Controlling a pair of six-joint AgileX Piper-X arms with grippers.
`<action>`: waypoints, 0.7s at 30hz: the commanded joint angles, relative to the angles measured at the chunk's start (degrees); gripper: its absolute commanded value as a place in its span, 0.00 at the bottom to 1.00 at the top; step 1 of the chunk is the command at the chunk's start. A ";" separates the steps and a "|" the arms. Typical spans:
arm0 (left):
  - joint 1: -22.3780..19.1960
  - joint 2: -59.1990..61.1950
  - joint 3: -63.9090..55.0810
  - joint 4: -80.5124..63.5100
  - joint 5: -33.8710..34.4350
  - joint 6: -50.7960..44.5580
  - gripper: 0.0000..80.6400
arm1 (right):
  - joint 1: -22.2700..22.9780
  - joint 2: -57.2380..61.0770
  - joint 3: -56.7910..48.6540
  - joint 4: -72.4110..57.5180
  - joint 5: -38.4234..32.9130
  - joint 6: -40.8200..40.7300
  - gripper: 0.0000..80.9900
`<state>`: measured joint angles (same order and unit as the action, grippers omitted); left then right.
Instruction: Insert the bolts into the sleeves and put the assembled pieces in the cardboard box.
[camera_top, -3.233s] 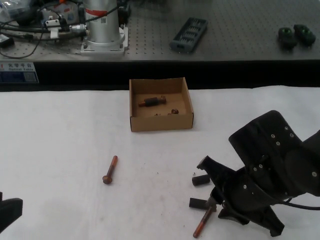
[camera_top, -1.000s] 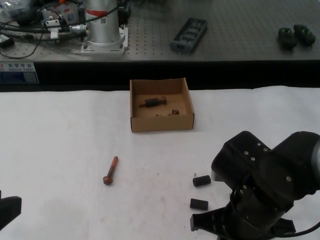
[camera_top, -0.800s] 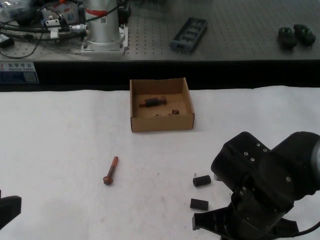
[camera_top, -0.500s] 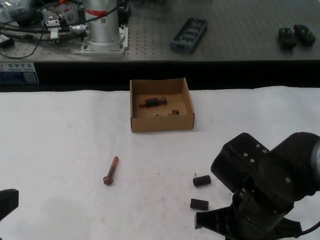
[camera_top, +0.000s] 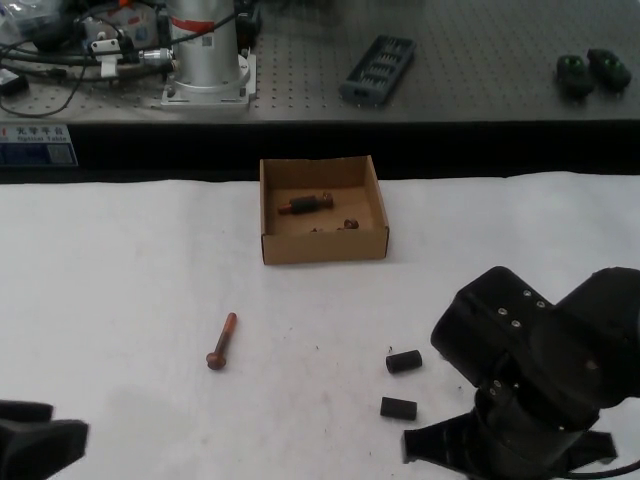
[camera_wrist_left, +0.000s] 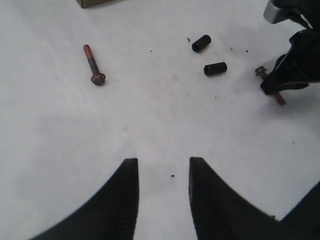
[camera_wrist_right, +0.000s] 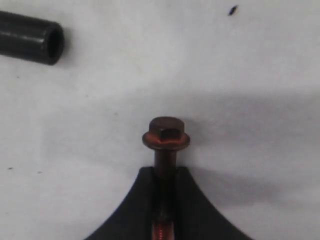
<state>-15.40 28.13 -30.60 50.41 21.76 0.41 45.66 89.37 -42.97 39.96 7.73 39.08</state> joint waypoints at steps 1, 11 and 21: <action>-2.72 8.97 0.09 -10.52 1.52 2.30 0.32 | -0.73 -5.36 0.30 -1.80 2.62 -2.47 0.01; -13.71 31.40 0.09 -30.13 0.96 14.65 0.32 | -10.44 -18.07 7.42 -18.20 -13.75 -5.52 0.01; -24.80 50.35 -5.67 -37.63 1.07 29.97 0.32 | -19.19 -21.76 8.96 -24.57 -29.79 -8.02 0.01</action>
<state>-38.29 73.52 -33.03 14.30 22.51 25.00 26.74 68.06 -33.84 16.81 -20.25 31.79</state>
